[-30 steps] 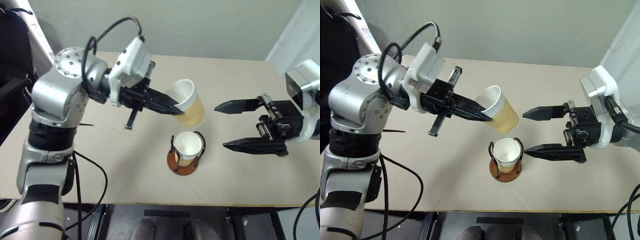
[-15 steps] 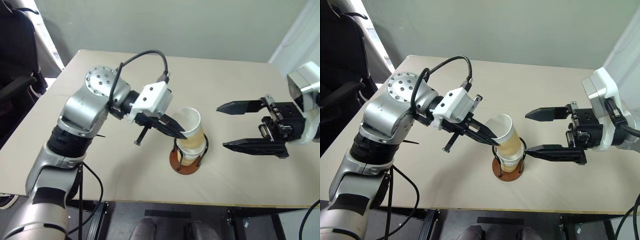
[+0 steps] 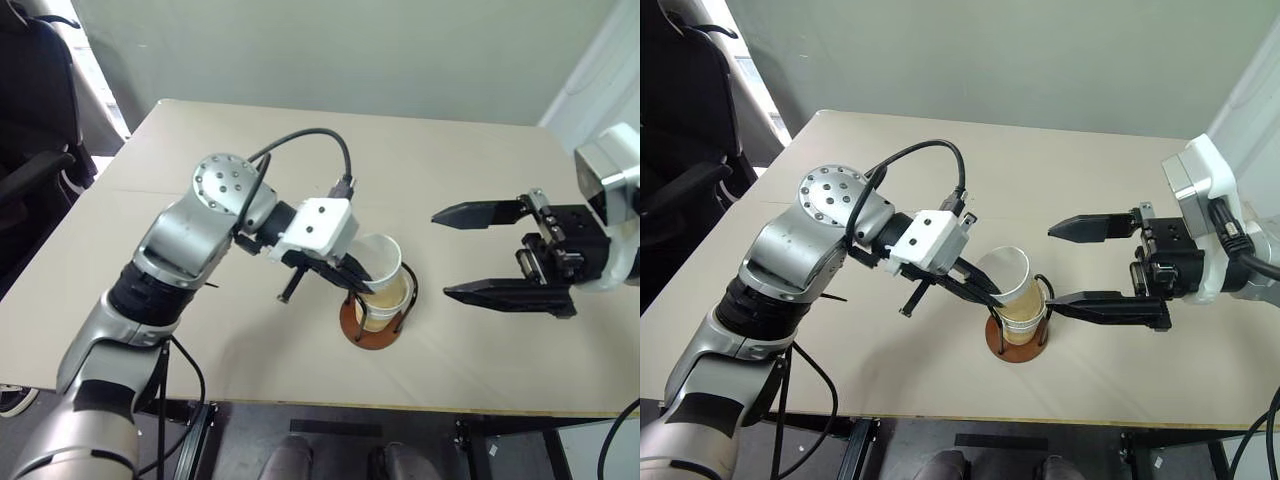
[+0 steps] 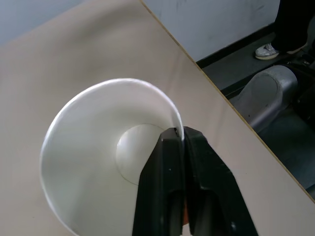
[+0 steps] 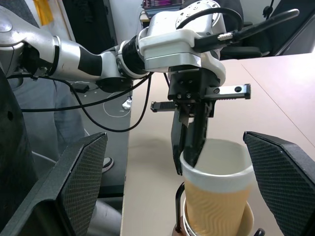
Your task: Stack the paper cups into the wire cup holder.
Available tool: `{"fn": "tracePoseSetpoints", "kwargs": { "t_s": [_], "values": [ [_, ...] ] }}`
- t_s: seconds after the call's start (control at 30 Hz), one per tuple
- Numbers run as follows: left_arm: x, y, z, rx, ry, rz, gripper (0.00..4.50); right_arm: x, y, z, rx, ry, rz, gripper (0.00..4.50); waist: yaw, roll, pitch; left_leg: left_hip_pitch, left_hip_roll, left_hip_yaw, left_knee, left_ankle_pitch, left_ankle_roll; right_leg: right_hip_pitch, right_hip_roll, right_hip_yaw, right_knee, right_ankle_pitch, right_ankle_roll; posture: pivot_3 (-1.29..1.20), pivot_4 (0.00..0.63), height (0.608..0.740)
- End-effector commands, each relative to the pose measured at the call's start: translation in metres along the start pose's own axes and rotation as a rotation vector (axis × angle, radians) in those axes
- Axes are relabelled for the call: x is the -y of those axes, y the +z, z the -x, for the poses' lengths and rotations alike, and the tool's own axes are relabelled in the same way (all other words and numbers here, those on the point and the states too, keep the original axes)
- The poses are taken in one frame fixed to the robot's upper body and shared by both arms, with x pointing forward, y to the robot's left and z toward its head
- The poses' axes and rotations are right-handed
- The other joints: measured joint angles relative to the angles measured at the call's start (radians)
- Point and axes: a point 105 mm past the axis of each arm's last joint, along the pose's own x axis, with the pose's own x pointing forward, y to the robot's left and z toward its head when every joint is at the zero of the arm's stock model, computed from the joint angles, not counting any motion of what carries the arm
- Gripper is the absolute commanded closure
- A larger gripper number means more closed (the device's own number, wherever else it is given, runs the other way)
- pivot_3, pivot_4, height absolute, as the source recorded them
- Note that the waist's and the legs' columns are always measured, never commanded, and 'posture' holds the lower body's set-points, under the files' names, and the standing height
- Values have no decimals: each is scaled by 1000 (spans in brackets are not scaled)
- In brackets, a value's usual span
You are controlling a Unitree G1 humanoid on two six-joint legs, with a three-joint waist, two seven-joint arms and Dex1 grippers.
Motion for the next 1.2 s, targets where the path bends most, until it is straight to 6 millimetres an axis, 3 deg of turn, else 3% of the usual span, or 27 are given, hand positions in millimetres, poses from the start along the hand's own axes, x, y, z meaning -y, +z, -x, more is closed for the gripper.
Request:
{"fn": "tracePoseSetpoints", "kwargs": {
  "t_s": [0.03,0.3,0.37,0.5,0.73,0.83,1.03,1.2],
  "values": [
    [-2,8,0,0,18,-39,2893,-3,7,1,7,-2,44,0,0,0,0,0,0,0,0,0,0,0,0,0,0,0,0,0,150,740],
    [-8,8,1,7,82,-72,28,-2,6,1,2,0,43,0,1,0,0,0,0,0,0,0,0,0,0,0,0,0,0,0,150,740],
    [-12,8,7,21,128,-57,28,-2,5,2,-4,0,39,0,1,0,0,0,0,0,0,0,0,0,0,0,0,0,0,0,150,740],
    [-16,1,56,106,326,135,28,2,-1,16,-48,-52,4,0,1,0,0,0,0,1,-1,0,0,0,0,0,0,0,0,0,150,740],
    [30,-38,134,-15,461,418,28,5,-14,54,-133,-150,-85,0,-4,0,0,0,1,-1,-4,0,0,-2,0,1,-2,0,-1,0,150,740],
    [48,-55,158,-40,544,542,28,5,-22,73,-167,-198,-137,0,-1,0,0,0,1,-6,-4,0,0,-3,0,2,-2,-1,-1,0,150,740],
    [75,-79,174,-2,648,704,28,8,-37,99,-199,-290,-200,0,1,0,0,1,0,-7,-4,-1,1,-3,-1,2,-2,-2,-4,0,150,740],
    [81,-84,174,7,672,737,28,9,-41,105,-201,-303,-210,0,-2,0,0,3,0,-4,-4,-1,1,-3,0,2,-1,-3,-6,0,150,740]
  ]
}}
